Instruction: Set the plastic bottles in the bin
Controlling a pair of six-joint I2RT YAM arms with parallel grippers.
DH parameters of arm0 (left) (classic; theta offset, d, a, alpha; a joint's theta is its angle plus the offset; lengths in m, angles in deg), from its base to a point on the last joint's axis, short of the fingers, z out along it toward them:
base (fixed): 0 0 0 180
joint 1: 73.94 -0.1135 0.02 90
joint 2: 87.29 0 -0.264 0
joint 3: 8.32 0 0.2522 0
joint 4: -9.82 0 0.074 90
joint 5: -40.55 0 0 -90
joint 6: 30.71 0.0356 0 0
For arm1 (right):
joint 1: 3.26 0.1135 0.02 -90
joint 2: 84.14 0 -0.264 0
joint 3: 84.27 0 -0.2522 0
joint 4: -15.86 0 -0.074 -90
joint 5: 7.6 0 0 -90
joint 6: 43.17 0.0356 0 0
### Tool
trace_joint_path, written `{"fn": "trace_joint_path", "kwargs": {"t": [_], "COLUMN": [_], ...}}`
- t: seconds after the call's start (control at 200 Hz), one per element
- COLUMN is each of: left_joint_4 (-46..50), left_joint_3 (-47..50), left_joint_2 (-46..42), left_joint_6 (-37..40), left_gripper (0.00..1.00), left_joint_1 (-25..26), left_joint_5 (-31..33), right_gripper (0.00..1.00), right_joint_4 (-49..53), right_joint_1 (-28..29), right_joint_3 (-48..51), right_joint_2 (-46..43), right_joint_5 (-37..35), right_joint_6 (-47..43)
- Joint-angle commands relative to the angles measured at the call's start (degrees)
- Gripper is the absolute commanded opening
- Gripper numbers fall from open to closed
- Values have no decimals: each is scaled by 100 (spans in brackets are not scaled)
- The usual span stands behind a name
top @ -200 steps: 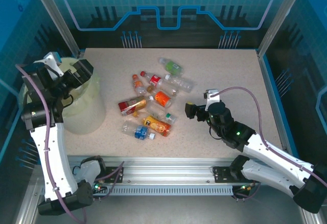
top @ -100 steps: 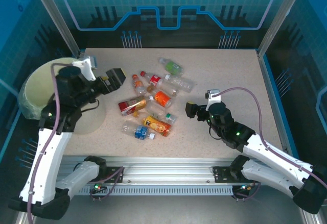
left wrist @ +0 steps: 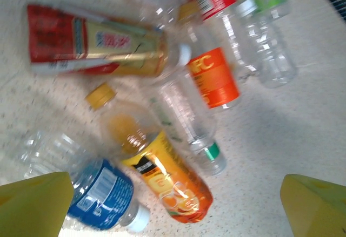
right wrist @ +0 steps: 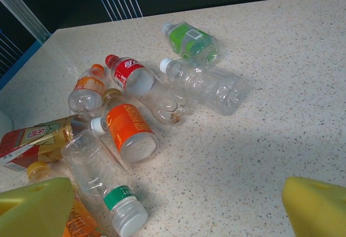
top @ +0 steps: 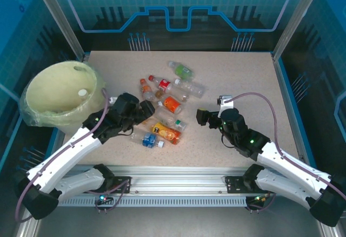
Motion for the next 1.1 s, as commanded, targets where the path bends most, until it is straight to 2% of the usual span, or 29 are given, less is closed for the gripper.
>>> {"fn": "trace_joint_path", "kwargs": {"t": [0.0,0.165,0.285,0.455,0.57,0.875,1.096], "left_joint_4": [554,799,647,94,-7,-651,-1066], "left_joint_3": [307,1038,1339,1712,1728,1755,1905], "left_joint_2": [-62,-65,39,121,308,1145,1546], "left_joint_6": [-1050,-2042,-2394,-2561,-2576,-2687,-2720], "left_gripper": [99,99,99,99,99,99,91], "left_joint_1": [106,105,106,106,103,104,105], "left_joint_5": [210,-291,-646,-792,-513,-527,-693], "right_gripper": [100,100,100,100,100,100,100], "right_joint_4": [112,300,280,200,125,233,138], "right_joint_1": [-83,-82,-89,-84,-88,-95,-104], "right_joint_3": [-102,-227,-153,-65,-38,-33,25], "right_joint_2": [-114,-197,-235,-211,-202,-186,-169], "right_joint_5": [2,-53,-88,-121,-186,-229,-198], "right_joint_6": [-54,-132,-78,109,114,174,183]}}
